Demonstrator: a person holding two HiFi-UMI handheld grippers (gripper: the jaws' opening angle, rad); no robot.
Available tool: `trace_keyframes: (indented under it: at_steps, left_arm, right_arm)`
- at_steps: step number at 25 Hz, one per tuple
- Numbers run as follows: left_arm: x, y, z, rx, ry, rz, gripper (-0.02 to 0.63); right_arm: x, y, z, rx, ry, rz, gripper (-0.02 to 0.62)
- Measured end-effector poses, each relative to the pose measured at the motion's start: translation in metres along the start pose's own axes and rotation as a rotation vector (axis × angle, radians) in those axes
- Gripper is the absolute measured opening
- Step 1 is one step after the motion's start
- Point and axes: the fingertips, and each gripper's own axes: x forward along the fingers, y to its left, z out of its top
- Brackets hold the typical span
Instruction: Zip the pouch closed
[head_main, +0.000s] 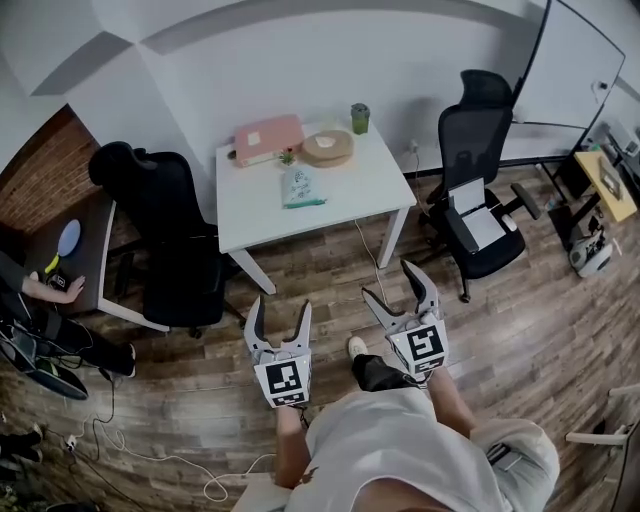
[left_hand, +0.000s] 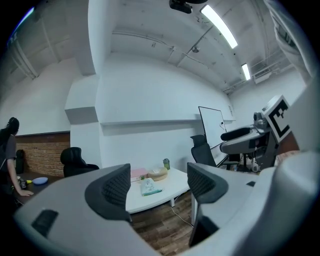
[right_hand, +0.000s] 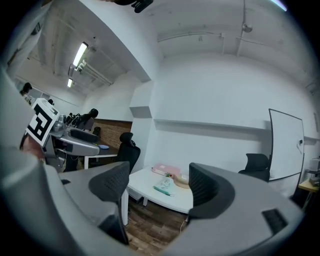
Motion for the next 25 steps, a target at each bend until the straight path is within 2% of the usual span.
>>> trace_keyframes:
  at_steps: [10,25]
  left_arm:
    - [0.08,0.018,0.017,0.012,-0.001,0.029,0.35]
    - [0.178,0.026,0.02,0.026,0.036,0.097,0.347]
  right_arm:
    - [0.075,-0.053,0.004,0.004,-0.015,0.029,0.367]
    - [0.168,-0.116,-0.012,0.025,-0.007,0.112,0.367]
